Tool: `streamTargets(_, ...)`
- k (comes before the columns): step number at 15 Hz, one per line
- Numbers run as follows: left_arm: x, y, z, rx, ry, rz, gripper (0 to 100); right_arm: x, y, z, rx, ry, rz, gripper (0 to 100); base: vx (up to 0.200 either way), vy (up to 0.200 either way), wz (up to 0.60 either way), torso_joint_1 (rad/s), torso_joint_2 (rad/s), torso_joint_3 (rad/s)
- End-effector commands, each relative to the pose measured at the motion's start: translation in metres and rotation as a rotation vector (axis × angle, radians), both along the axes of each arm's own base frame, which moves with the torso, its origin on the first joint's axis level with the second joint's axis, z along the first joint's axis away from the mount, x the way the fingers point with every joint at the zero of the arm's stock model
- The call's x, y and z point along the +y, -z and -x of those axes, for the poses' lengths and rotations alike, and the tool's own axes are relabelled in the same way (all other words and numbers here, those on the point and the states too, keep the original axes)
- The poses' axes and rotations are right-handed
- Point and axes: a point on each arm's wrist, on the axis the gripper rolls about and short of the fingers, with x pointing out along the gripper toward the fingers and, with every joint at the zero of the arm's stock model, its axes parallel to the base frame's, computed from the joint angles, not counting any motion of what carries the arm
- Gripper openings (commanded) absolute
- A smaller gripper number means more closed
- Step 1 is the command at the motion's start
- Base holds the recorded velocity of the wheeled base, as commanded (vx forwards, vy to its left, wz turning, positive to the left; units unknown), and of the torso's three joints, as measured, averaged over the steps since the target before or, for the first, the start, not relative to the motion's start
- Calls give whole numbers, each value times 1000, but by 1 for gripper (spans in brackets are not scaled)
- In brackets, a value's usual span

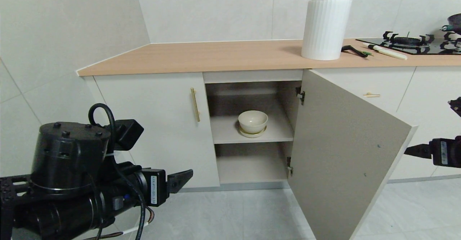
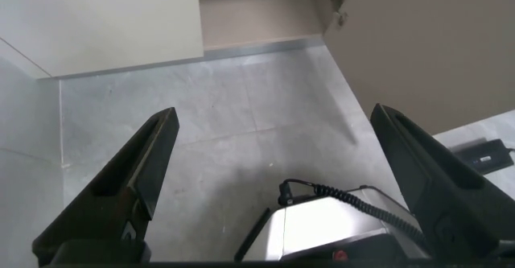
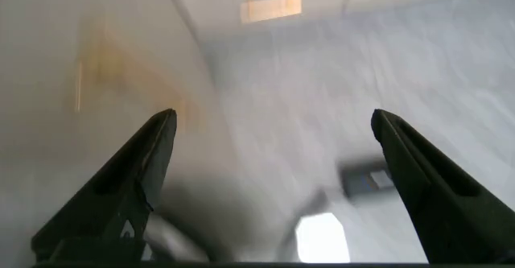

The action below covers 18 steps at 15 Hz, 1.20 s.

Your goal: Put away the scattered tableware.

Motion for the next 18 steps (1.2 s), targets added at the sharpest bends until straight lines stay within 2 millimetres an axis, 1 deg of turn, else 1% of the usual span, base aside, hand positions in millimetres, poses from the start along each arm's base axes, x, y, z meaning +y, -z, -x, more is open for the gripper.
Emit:
streamTargets(1, 0, -1, 0, -3, 0, 2, 100, -2, 34, -24, 63, 24, -37, 100, 0, 0, 0, 0, 0, 0)
streamTargets(3, 0, -1, 0, -5, -3, 5, 100, 1, 41, -33, 42, 28, -65, 100, 0, 0, 0, 0, 0, 0)
streamTargets(6, 3, -3, -3, -20, -20, 16, 100, 27, 44, -37, 43, -38, -114, 100, 0, 0, 0, 0, 0, 0)
streamTargets(8, 3, -4, -5, -34, -27, 25, 100, 53, 44, -36, 46, -121, -135, 100, 0, 0, 0, 0, 0, 0)
streamTargets(9, 4, -5, -3, -37, -24, 26, 100, 73, 46, -36, 54, -180, -154, 100, 0, 0, 0, 0, 0, 0)
streamTargets(13, 6, -9, 0, -54, -26, 36, 100, 137, 64, -49, 51, -351, -131, 100, 0, 0, 0, 0, 0, 0)
streamTargets(14, 6, -10, 1, -59, -24, 40, 100, 150, 68, -54, 51, -363, -120, 100, 0, 0, 0, 0, 0, 0)
streamTargets(15, 6, -10, 1, -59, -24, 40, 100, 155, 71, -56, 54, -368, -116, 100, 0, 0, 0, 0, 0, 0)
streamTargets(16, 7, -11, 1, -62, -26, 41, 100, 171, 76, -67, 39, -376, -127, 100, 0, 0, 0, 0, 0, 0)
streamTargets(18, 7, -11, 1, -64, -27, 41, 100, 184, 76, -84, 8, -371, -162, 100, 0, 0, 0, 0, 0, 0)
